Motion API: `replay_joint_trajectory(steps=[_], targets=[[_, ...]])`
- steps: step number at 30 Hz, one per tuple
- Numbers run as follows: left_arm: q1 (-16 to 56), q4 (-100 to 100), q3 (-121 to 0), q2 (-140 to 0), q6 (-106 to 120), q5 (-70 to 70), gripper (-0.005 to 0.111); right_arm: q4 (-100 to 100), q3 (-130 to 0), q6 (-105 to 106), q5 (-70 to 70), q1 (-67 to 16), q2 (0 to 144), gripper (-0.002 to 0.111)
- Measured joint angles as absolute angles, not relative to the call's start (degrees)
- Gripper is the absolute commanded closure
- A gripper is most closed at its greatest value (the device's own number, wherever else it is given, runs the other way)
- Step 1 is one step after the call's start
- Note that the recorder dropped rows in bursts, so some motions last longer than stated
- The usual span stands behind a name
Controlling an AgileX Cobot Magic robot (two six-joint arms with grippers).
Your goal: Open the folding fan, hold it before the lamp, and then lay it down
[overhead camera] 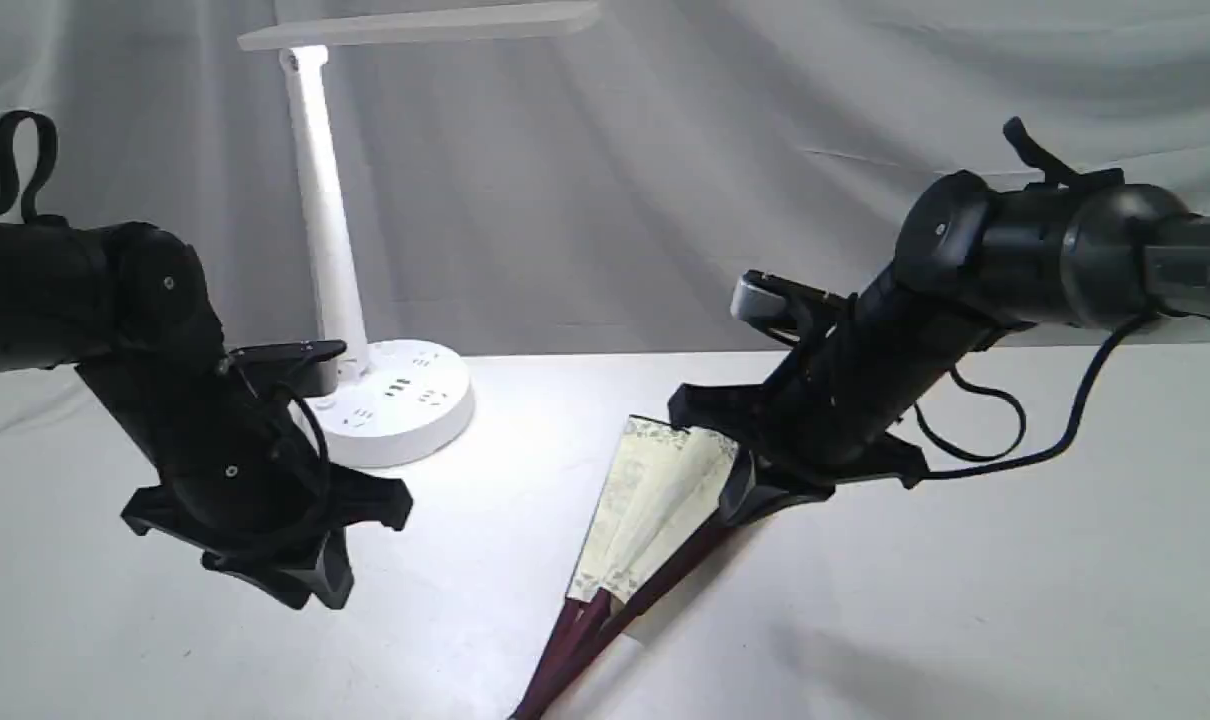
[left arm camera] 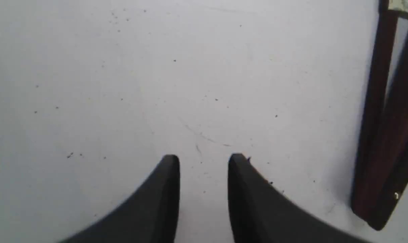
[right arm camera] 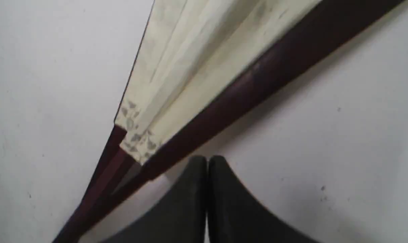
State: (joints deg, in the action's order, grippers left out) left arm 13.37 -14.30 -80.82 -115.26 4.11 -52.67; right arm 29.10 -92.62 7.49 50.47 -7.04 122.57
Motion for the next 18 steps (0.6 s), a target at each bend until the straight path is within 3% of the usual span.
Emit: replay_joint_trajectory(steps=[9,18], targets=[[13.37,-13.21,-77.45,-113.20,3.37,-53.65,0.082,39.92,-76.43,12.02,40.98,-7.99,116.40,0.105],[13.37,-13.08,-73.68,-113.20,3.14,-54.03,0.082,67.32,-63.59,30.58,36.97,-7.99,114.36,0.066]])
